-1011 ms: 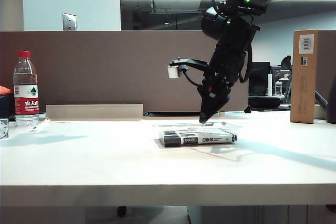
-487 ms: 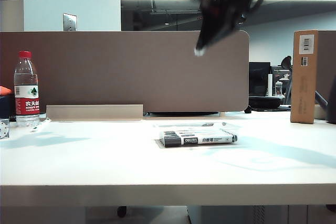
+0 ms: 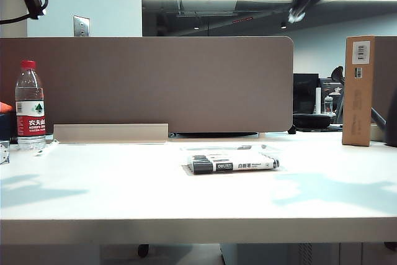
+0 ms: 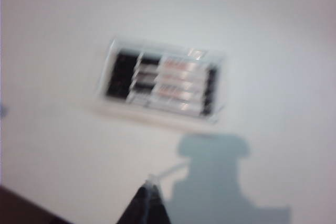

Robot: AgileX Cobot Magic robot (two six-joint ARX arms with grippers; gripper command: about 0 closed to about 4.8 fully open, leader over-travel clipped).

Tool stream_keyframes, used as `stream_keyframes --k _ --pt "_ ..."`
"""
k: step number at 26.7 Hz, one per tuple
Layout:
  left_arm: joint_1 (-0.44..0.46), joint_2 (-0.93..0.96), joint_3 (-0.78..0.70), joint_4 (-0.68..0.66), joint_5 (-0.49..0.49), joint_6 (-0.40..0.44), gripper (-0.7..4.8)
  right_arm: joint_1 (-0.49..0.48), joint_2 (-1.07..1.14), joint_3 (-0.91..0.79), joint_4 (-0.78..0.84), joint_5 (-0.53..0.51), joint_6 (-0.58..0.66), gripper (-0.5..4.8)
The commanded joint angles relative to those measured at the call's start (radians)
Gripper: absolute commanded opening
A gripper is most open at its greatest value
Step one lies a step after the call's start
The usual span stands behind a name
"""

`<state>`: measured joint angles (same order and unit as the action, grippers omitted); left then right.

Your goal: Pick up the markers scattered on the table and put them into the packaging box, making sure the markers fit the shape of the box's grooves.

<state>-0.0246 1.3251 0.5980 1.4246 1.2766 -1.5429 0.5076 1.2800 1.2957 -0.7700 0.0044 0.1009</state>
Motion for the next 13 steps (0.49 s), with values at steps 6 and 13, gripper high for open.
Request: stream_keyframes --k 6,13 --pt "-0.029 -0.280 -0.369 -0.274 -0.273 0.275 -0.03 0.082 -0.230 -0.262 0.225 -0.052 0.117 -0.05" --pt "-0.083 -0.565 -0.456 -0.582 -0.422 0.380 -0.03 0.100 -0.376 -0.303 0.218 -0.040 0.208 -0.05"
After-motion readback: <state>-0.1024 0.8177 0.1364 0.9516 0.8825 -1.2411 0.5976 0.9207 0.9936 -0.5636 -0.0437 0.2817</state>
